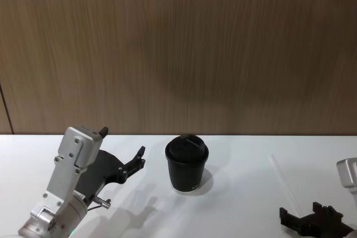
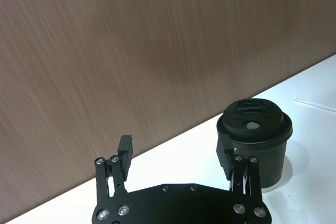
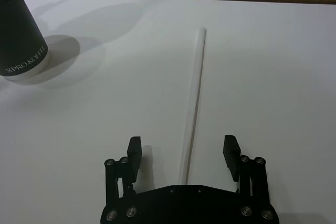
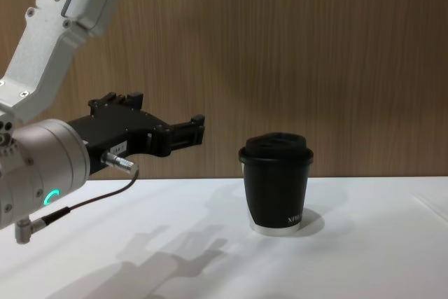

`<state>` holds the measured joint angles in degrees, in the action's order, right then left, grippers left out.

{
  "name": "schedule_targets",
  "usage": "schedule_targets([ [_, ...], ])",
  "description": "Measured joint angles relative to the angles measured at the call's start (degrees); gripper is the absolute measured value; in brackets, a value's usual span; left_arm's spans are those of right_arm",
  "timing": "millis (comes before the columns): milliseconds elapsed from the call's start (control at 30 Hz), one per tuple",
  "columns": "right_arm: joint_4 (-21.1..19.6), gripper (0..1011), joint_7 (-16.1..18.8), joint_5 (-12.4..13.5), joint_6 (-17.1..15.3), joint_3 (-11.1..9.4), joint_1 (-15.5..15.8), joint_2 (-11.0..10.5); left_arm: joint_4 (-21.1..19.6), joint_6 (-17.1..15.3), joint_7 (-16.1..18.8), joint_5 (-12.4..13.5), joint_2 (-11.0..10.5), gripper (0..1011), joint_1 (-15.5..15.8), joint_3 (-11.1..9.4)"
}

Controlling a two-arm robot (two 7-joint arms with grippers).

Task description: Pick up the straw with one hand, pass it to the other hand, and insert it into the cup.

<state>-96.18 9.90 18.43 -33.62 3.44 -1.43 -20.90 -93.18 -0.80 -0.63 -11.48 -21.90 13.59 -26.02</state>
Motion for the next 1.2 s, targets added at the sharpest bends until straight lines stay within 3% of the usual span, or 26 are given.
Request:
schedule_targets([
  [367,0.1,741,0.1,-0.2,-0.2,0.0,-0.1,0.0,0.0,0.0,0.0,0.0,0.0,1002,0.0,0.0],
  [1033,0.2,86,0.2,-0.3,-0.3,0.0,-0.2,0.1,0.0,0.0,0.0,0.0,0.0,1003,0.0,0.0],
  [1200,0.2,15,0.2,-0.3,-0.3,0.0,-0.2,0.1,0.0,0.0,0.0,0.0,0.0,1003,0.0,0.0],
])
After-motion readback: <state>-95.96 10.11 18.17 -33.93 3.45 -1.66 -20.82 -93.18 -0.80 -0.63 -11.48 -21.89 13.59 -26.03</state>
